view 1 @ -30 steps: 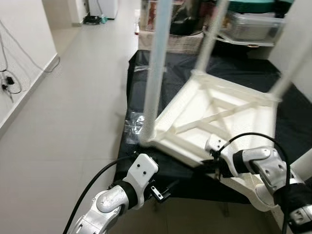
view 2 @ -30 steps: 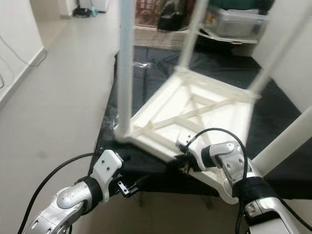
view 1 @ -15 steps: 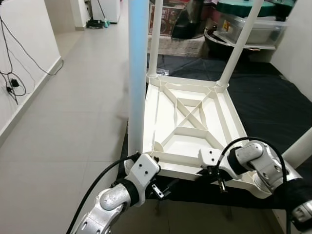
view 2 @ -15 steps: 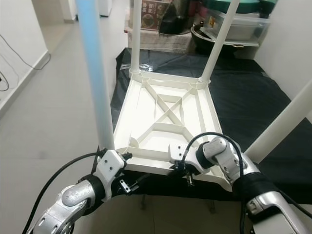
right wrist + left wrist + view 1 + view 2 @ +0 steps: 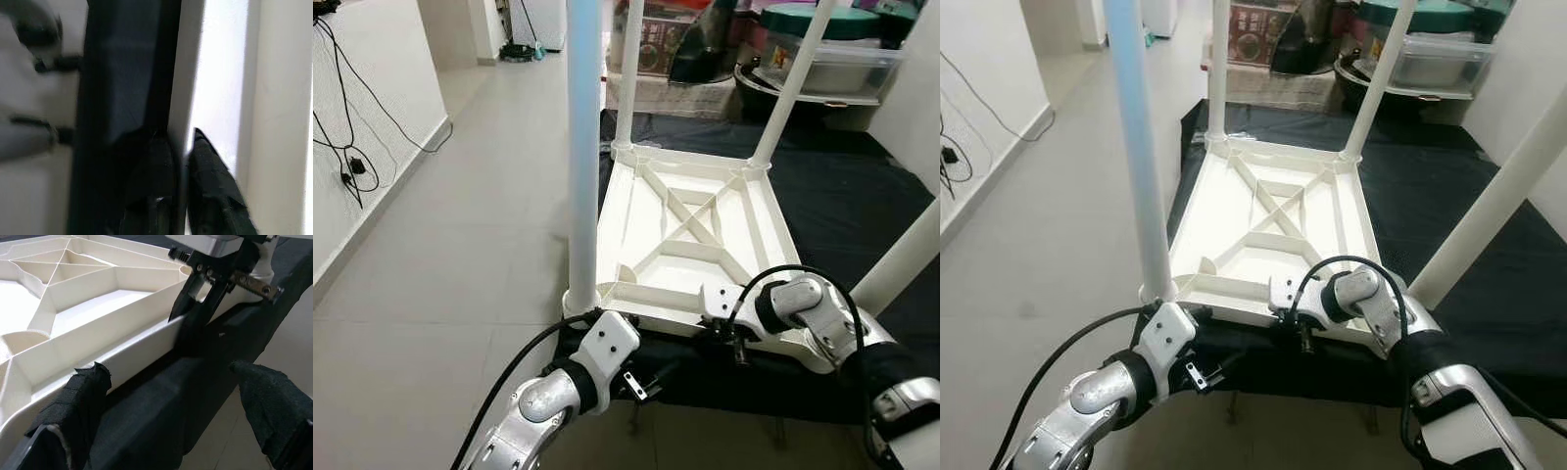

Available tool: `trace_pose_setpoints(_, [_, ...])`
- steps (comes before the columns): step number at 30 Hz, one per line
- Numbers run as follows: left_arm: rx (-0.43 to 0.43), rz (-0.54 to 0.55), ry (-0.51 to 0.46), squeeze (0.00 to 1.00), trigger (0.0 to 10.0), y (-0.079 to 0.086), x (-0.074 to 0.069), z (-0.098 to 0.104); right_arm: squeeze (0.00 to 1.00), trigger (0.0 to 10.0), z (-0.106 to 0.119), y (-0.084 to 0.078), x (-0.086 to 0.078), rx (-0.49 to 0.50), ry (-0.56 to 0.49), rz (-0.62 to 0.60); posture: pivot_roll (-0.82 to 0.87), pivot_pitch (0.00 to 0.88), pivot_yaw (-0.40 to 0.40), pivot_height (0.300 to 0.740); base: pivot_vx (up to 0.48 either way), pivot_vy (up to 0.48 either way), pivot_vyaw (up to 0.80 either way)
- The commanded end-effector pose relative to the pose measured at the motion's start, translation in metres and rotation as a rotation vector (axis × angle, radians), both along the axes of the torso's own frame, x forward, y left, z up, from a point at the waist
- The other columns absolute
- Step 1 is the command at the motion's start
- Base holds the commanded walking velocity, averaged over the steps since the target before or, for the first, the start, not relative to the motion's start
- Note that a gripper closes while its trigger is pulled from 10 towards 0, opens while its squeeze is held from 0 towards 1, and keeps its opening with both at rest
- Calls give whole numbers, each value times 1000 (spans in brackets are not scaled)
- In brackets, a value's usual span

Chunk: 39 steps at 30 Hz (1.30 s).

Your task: Building children table

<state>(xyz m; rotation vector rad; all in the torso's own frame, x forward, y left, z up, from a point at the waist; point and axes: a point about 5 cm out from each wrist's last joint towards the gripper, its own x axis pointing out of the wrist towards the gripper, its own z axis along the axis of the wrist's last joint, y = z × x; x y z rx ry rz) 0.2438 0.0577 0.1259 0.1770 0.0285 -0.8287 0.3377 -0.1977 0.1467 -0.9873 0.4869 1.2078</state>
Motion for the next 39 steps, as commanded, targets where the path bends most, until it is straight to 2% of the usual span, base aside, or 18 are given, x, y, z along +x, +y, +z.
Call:
trace_pose_setpoints(1, [5,-7,-7,0,10000,-2,0,-1,749,10000,28,-3,11,-11,-154,12,75,0,-103,740,0,0,0])
trace_pose_setpoints(2, [5,-7,-7,0,10000,-2,0,-1,749,10000,28,-3,11,-11,-154,12,75,0,-103,740,0,0,0])
trace_pose_setpoints(3, [5,-7,-9,0,10000,-3,0,-1,961,10000,28,-6,11,-18,-154,9,75,0,-103,740,0,0,0])
trace_pose_setpoints(7, [5,-9,-15,0,10000,-2,0,-2,1000,10000,30,-13,12,-33,-168,0,76,0,-103,740,0,0,0])
trace_pose_setpoints(8, [6,-9,-15,0,10000,-2,0,-2,0,10000,31,-14,11,-30,-169,-1,76,0,-103,740,0,0,0])
trace_pose_setpoints(9, [8,-9,-18,0,10000,-3,0,-2,0,10000,38,-13,7,45,-148,-4,79,0,-102,740,0,0,0])
trace_pose_setpoints(13, [10,-7,-18,0,10000,-2,1,-2,0,10000,44,-10,3,146,-105,-28,80,0,-102,740,0,0,0])
trace_pose_setpoints(14, [11,-5,-21,0,10000,-2,1,-2,0,10000,52,-5,0,267,-109,-52,80,0,-102,740,0,0,0])
trace_pose_setpoints(15, [11,-5,-21,0,10000,-2,1,-2,0,10000,52,-5,0,267,-109,-52,80,0,-102,740,0,0,0])
trace_pose_setpoints(16, [11,-2,-25,0,10000,-2,2,-2,0,10000,58,0,-3,380,-112,-82,79,0,-103,740,0,0,0])
trace_pose_setpoints(18, [12,3,-32,0,10000,-1,3,-2,0,10000,69,5,-9,592,-173,-167,77,0,-99,740,0,0,0])
trace_pose_setpoints(19, [12,3,-32,0,10000,-1,3,-2,0,10000,69,5,-9,592,-173,-167,77,0,-99,740,0,0,0])
trace_pose_setpoints(20, [12,17,-31,0,10000,0,5,-3,0,10000,69,4,-13,695,-229,-281,70,0,-88,740,0,0,0])
trace_pose_setpoints(22, [15,25,-29,0,10000,0,7,-4,0,10000,65,4,-20,774,-294,-364,64,0,-80,740,0,0,0])
trace_pose_setpoints(29, [50,26,-43,0,10000,1,14,-7,0,10000,44,19,-46,957,-419,-595,48,0,-59,740,0,0,0])
trace_pose_setpoints(31, [50,26,-43,0,10000,1,14,-7,0,10000,44,19,-46,957,-419,-595,48,0,-59,740,0,0,0])
trace_pose_setpoints(34, [60,39,-52,0,10000,1,18,-8,0,10000,24,23,-65,1007,-509,-810,51,0,-56,740,0,-106,0])
trace_pose_setpoints(39, [65,58,-51,0,10000,3,22,-11,0,10000,0,31,-85,1006,-512,-977,52,0,-55,740,0,-415,0])
